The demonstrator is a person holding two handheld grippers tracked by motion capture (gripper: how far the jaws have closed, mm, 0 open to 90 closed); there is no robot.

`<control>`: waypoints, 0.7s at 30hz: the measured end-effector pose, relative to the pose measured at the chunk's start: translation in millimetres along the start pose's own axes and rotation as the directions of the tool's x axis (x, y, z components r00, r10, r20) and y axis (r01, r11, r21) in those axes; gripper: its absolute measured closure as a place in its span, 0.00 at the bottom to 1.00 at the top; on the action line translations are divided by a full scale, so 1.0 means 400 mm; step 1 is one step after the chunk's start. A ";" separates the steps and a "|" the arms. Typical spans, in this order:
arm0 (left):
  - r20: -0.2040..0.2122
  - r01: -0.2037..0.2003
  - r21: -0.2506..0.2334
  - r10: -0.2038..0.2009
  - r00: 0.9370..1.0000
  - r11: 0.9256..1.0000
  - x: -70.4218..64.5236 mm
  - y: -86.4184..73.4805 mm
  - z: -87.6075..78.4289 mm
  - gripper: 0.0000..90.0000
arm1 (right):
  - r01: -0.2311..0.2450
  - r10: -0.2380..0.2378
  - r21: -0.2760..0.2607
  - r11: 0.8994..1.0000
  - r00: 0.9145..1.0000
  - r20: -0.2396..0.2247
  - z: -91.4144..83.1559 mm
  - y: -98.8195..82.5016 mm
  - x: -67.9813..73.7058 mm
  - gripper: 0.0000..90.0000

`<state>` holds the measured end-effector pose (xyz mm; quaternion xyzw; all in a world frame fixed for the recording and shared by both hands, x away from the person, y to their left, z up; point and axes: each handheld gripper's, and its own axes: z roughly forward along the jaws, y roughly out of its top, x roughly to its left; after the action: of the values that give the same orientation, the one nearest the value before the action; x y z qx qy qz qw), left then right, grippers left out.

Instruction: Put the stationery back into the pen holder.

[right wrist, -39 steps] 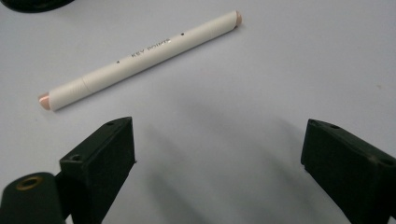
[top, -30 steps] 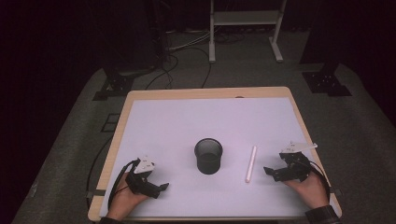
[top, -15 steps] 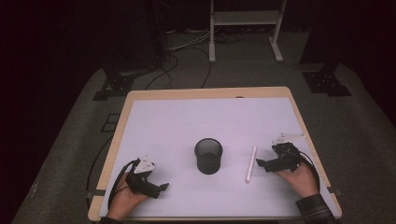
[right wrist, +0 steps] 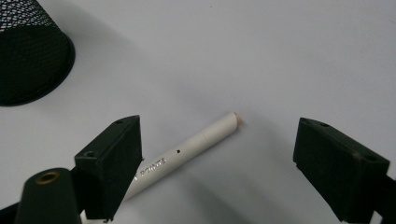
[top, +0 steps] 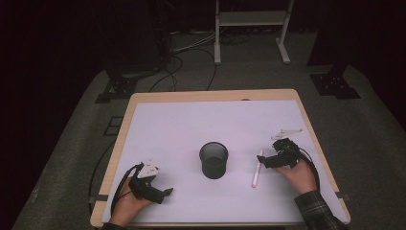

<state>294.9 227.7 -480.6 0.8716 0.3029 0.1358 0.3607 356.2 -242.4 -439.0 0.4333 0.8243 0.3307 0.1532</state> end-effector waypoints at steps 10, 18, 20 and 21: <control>0.000 0.000 0.000 0.000 1.000 1.000 0.000 0.000 0.000 0.00 | -0.010 0.010 0.016 1.000 1.000 0.011 0.021 0.013 0.006 0.31; 0.000 -0.001 0.000 0.001 1.000 1.000 0.000 0.000 0.000 0.00 | -0.019 0.020 0.038 0.999 1.000 -0.005 0.034 0.008 0.009 0.41; 0.000 -0.001 0.000 0.001 1.000 1.000 0.000 0.000 0.000 0.00 | -0.021 0.022 0.042 0.999 1.000 -0.012 0.036 0.006 0.008 0.43; 0.000 -0.001 0.000 0.001 1.000 1.000 0.001 0.000 0.000 0.00 | -0.024 0.025 0.043 0.999 1.000 -0.016 0.039 0.004 0.009 0.46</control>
<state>295.0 227.8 -480.6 0.8718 0.3023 0.1359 0.3607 363.8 -232.4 -449.3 0.4436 0.8271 0.3185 0.1331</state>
